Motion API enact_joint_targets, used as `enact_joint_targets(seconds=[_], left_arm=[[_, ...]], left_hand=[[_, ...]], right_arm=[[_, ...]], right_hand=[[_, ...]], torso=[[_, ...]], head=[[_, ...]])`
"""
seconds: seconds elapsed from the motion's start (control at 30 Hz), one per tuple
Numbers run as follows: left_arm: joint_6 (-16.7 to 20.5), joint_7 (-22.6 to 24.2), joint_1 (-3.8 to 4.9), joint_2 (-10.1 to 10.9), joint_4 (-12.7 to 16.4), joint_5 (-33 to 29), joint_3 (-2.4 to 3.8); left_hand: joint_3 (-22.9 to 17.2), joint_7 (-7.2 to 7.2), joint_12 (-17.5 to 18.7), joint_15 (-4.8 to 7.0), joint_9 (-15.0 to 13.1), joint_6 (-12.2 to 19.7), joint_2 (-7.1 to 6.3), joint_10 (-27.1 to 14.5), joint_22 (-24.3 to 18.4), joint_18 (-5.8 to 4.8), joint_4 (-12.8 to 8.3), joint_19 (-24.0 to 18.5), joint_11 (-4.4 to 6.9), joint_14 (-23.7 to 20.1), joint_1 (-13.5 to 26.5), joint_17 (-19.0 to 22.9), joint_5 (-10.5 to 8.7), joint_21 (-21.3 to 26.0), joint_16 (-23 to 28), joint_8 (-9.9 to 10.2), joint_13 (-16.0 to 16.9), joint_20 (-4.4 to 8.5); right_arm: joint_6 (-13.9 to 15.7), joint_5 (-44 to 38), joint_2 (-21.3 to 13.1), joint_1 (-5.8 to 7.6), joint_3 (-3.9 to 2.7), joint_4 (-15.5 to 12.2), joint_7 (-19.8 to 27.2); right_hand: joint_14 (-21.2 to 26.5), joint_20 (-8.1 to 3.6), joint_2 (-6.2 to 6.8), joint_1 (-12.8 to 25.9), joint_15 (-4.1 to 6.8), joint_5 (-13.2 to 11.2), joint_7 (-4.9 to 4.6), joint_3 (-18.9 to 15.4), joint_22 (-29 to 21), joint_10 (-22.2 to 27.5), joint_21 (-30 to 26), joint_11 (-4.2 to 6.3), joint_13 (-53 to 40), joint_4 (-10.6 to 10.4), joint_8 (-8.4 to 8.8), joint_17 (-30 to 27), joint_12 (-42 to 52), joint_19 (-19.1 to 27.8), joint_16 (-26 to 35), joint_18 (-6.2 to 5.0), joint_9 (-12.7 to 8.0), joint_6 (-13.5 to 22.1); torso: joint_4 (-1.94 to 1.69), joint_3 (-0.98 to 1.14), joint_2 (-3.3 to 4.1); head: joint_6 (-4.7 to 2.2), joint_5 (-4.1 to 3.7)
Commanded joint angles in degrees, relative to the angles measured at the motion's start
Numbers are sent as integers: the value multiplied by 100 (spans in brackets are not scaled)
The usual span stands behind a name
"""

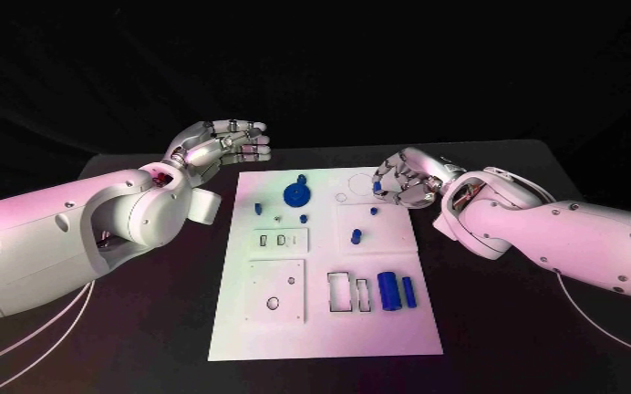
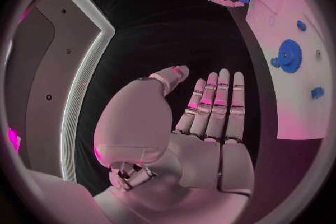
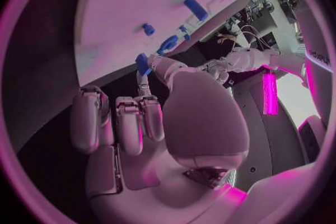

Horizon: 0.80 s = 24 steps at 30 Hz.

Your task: Assemble the parts on the task board

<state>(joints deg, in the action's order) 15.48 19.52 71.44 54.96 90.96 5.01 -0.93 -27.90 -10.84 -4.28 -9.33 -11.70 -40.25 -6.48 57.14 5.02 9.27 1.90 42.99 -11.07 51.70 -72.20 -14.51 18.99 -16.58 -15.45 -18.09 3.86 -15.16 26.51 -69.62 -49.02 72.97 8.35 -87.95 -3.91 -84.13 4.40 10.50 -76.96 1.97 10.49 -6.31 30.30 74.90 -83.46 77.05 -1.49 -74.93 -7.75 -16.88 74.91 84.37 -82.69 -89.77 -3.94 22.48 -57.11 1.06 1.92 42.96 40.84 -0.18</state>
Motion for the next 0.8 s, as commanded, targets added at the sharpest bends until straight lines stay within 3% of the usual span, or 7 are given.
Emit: enact_joint_targets(seconds=[0.03,0.13,0.43,0.6,0.8], left_arm=[[-108,0,2,-27,-4,18,3],[-108,-4,2,-46,-20,18,3],[-92,-16,2,-121,-95,18,2],[-100,-20,2,-175,-129,18,1],[-110,-47,2,-272,-157,33,0]], left_hand=[[29,-303,-36,8,-5,27,-11,-16,-10,80,2,-32,-30,-50,51,-9,-15,25,28,-26,2,-7],[28,-302,-36,8,-6,28,-9,-17,-10,81,0,-32,-29,-51,49,-9,-14,25,28,-27,2,-7],[36,-303,-37,2,-8,34,-12,-19,-15,78,-4,-44,-31,-73,55,-7,-19,34,37,-33,2,-11],[37,-303,-37,0,-8,35,-12,-19,-16,77,-4,-47,-31,-78,56,-6,-20,36,39,-34,2,-12],[38,-303,-38,-2,-9,36,-10,-20,-18,76,-4,-52,-32,-86,57,-5,-20,39,42,-36,2,-13]], right_arm=[[130,-249,61,51,-6,-291,-745],[181,-387,170,84,-8,-521,-928],[145,-990,704,92,7,-809,-1302],[67,-1190,1099,-5,24,-780,-1525],[-19,-1416,1482,-221,36,-622,-1683]], right_hand=[[-587,-46,-18,71,28,-48,54,19,495,30,33,9,-558,-30,-28,1509,-29,-13,-23,52,125,-31],[-587,-48,-18,89,32,-56,64,22,550,16,99,16,-573,-36,-40,1509,-20,-53,-23,70,133,-49],[-587,-59,25,112,48,-42,83,23,611,2,173,34,-581,-23,-56,1509,-18,-103,-23,88,150,-72],[-587,-64,35,121,53,-23,86,28,608,4,168,39,-573,-22,-57,1509,-25,-102,-23,87,153,-73],[-587,-68,34,127,58,5,89,40,594,5,149,43,-568,-21,-57,1509,-31,-95,-23,82,157,-74]], torso=[[-4,-3,-7],[9,1,-12],[12,-26,-49],[-2,-39,-61],[-19,-42,-53]], head=[[1,-12],[1,30],[31,126],[36,141],[50,158]])
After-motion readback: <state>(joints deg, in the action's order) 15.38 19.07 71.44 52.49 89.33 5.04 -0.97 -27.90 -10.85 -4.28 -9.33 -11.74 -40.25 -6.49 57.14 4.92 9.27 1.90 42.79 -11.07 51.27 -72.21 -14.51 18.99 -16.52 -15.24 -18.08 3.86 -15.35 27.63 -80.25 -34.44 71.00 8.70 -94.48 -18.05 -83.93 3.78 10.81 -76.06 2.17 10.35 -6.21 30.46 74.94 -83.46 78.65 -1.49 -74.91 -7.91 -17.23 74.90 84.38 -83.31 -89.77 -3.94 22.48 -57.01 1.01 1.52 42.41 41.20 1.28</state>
